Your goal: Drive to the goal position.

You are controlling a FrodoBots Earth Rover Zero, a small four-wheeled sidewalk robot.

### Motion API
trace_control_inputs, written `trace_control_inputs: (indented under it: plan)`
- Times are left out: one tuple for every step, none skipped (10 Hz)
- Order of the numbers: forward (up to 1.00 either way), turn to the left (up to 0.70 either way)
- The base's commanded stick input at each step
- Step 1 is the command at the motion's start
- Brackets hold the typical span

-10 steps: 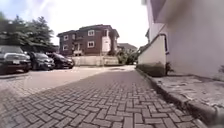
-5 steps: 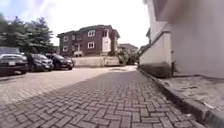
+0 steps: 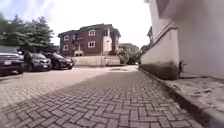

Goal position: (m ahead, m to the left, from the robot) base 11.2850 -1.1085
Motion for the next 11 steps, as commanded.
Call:
trace_control_inputs:
  plan:
    - [0.70,-0.35]
    - [0.70,-0.35]
    - [0.70,-0.35]
    - [0.70,-0.35]
    - [0.70,-0.35]
    - [0.70,-0.35]
    - [0.70,0.03]
    - [0.70,0.03]
    - [0.70,0.03]
    - [0.70,0.03]
    - [0.70,0.03]
